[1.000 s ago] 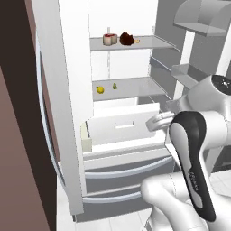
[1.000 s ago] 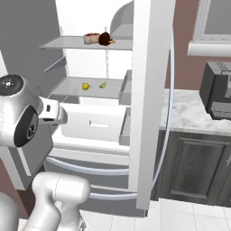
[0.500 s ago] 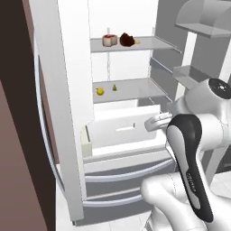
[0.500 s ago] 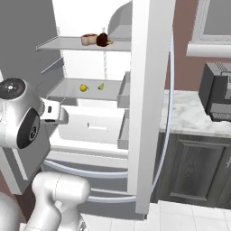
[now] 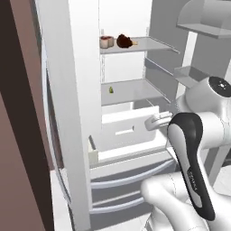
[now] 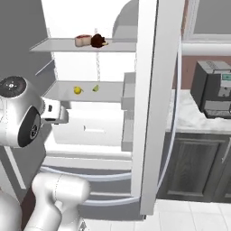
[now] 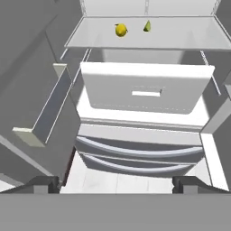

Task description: Gather the lemon wedge and lemon from the fridge and place them on a tray on the dining counter. Then gather the steaks from the fridge and place them on the other tray.

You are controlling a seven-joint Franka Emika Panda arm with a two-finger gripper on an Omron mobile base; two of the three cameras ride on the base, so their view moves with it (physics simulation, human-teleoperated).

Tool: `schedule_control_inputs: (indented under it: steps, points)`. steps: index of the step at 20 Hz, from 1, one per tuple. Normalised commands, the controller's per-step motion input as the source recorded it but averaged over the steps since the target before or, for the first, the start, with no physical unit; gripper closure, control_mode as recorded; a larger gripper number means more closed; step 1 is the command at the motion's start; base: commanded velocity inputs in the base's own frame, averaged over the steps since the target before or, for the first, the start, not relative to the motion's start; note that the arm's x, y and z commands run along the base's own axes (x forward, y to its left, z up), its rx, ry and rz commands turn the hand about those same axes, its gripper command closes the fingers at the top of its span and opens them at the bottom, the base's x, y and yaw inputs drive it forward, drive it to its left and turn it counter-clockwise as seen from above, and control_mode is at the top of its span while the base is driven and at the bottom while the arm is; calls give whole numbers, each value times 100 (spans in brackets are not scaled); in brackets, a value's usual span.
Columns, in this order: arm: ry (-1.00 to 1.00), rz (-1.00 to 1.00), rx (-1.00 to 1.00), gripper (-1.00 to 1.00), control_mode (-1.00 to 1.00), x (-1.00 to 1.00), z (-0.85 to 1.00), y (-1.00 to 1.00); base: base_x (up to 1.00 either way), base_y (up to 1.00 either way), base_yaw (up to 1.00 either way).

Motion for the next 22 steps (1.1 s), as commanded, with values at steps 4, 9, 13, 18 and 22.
schedule_control_inputs:
  steps: [4, 9, 13, 18, 22]
  points:
    - [0, 0, 0, -100, 100, 0, 0, 0, 42, 49, -19]
    - [0, 0, 0, -100, 100, 0, 0, 0, 31, -5, -3]
    - [0, 0, 0, -100, 100, 0, 0, 0, 9, -33, 0]
    - [0, 0, 0, -100, 100, 0, 0, 0, 33, -21, 0]
    - [0, 0, 0, -100, 100, 0, 0, 0, 54, -9, 1]
